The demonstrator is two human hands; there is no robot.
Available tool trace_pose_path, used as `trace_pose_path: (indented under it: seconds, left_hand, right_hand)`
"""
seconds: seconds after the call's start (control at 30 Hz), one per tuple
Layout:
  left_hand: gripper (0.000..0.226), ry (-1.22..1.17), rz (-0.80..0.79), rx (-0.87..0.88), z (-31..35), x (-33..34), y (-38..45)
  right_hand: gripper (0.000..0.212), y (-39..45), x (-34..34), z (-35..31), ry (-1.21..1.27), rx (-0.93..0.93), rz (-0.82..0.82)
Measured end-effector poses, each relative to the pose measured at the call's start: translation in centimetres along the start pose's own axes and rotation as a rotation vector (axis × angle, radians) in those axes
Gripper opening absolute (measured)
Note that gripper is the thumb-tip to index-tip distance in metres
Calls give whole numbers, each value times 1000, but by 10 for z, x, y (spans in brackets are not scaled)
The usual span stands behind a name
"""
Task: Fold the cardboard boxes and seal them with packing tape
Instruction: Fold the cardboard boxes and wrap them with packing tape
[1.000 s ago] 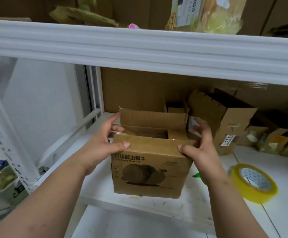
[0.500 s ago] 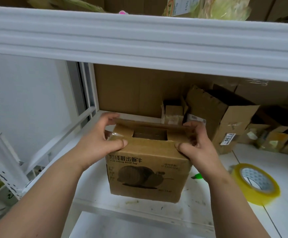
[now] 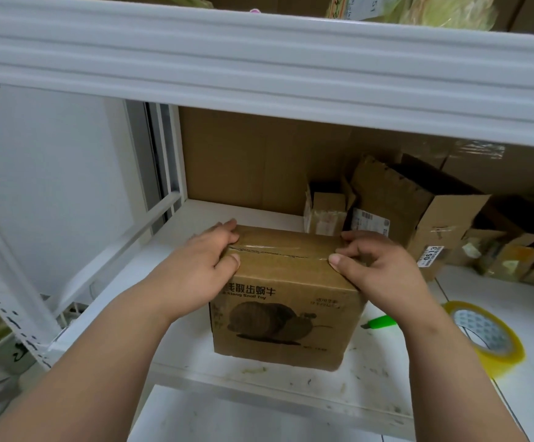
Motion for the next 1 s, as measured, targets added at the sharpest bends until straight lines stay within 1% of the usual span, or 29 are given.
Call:
trace_pose_path:
  seconds: [0.1,0.2,0.27,0.33,0.43,0.53,0.57,0.63,0.7,0.77,0.93,1.0]
  left_hand:
    - [50,162,-43,-10,3,1,-2]
    - [67,266,-139,-40,4,4,-6]
    - [81,341,-206,-72,3,5,-6]
    - [89,393,-247,-98,3,6,-4]
    - [100,480,-252,-88,6,5,-4]
    - [114,636,-192,5,25,13,0]
    - [116,655,-173,31,30,18,-1]
    - [112,608,-154,38,34,26,-3]
    - [106,552,-179,31,31,28,-5]
    - [103,572,-213,32,29,28,-3]
    - [105,582,-252,-20,28,30,-3]
    - [97,598,-232,-21,29,28,-3]
  right_hand:
    - [11,-4,-4,-7,-105,-13,-15]
    - [17,-7,-2,-18,-243,-63,-56]
    - [23,-10,1,-20,-246,-76,-89]
    - [25,-13,2,-18,-219,-60,-119]
    - [34,-22,8,-13,-170,-43,-190]
    - [42,-26,10,-12,-257,-65,-197]
    - [43,-26,10,-12,-295,-67,-199]
    - [46,-28,12,-13,-345,-66,-199]
    - [50,-32,14,-14,-371,-71,-179]
    - [52,-35,15,-13,-397,-72,-159]
    - [49,-35,17,-13,-387,-41,-154]
    - [47,-36,15,-15,-384,-20,-117]
Point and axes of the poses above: each hand's wrist, its own y-axis towards the middle knuckle, its own x-axis out of the palm, z = x × y, the point moved 8 cm from there along y, towards the middle knuckle, and after that the axes turned 13 degrees about -y, right-handed, at the moved point
